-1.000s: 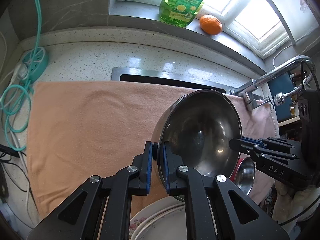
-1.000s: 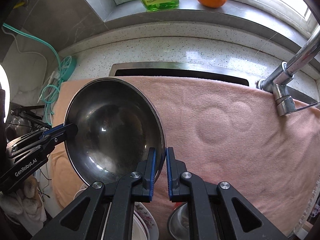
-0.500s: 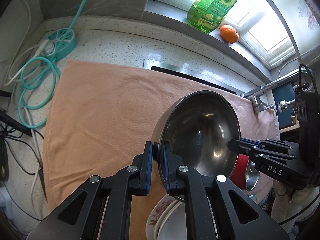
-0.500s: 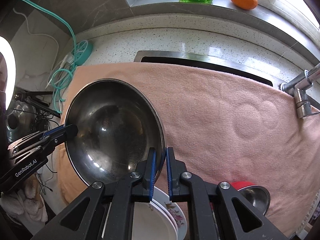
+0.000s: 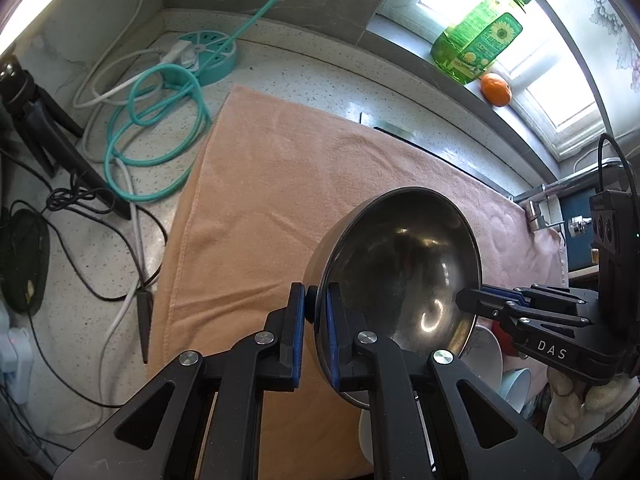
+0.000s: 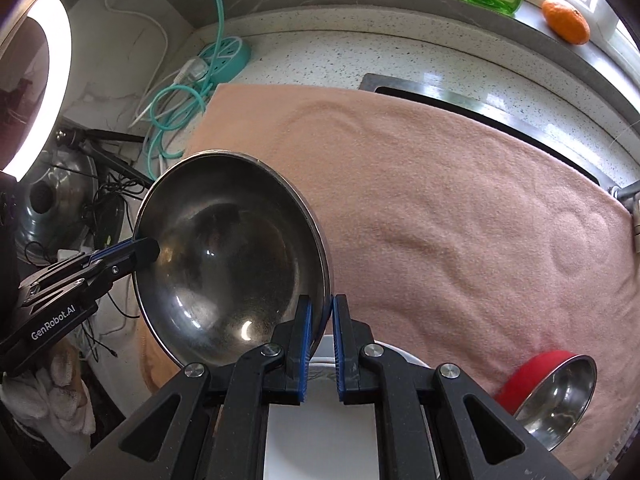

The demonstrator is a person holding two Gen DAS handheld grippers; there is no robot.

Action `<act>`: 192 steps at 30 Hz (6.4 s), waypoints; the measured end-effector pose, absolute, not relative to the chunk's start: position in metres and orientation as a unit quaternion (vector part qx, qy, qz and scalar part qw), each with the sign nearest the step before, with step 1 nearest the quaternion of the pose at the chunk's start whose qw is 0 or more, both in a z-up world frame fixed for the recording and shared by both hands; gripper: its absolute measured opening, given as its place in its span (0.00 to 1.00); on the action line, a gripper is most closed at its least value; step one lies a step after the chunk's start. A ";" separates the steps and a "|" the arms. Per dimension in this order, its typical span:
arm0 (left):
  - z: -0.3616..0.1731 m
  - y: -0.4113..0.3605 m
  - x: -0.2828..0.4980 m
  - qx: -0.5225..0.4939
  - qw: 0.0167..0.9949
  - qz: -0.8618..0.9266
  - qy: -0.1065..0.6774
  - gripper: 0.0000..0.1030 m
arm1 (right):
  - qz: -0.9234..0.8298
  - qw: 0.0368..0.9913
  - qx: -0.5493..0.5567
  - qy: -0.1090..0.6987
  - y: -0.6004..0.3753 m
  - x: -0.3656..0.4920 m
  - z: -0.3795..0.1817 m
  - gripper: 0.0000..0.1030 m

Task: Organize plates and bowls
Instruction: 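Lift and carry the large steel bowl with both tools toward the plate stack, then lower the steel bowl onto the towel beside the plates and open both tools, then grip the rim of the red-outside steel bowl with both tools, then lift and carry the red-outside bowl with both tools toward the large steel bowl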

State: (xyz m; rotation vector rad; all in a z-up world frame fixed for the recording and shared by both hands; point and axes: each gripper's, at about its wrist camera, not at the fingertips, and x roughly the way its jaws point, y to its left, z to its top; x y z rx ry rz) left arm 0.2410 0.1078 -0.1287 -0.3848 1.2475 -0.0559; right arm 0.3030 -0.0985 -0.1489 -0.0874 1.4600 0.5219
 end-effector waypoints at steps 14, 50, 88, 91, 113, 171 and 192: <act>-0.143 0.147 0.190 -0.210 0.778 -0.004 0.592 0.08 | 0.265 0.684 -0.062 0.677 -0.050 0.271 -0.160 0.09; -0.128 0.180 0.158 -0.232 0.797 0.001 0.557 0.08 | 0.291 0.689 -0.087 0.658 -0.032 0.251 -0.151 0.15; -0.113 -0.080 0.173 -0.215 0.811 -0.119 0.530 0.08 | 0.163 0.819 0.136 0.534 -0.394 0.218 -0.116 0.23; -0.120 -0.102 0.177 -0.210 0.806 -0.122 0.540 0.08 | 0.181 0.812 0.136 0.538 -0.402 0.220 -0.126 0.23; -0.151 -0.162 0.219 -0.167 0.787 -0.126 0.580 0.08 | 0.197 0.788 0.151 0.563 -0.403 0.249 -0.179 0.23; -0.116 -0.133 0.210 -0.168 0.808 -0.157 0.543 0.08 | 0.185 0.804 0.179 0.536 -0.366 0.237 -0.121 0.07; -0.087 -0.025 0.167 -0.209 0.834 -0.105 0.500 0.08 | 0.249 0.798 0.150 0.527 -0.257 0.219 -0.092 0.07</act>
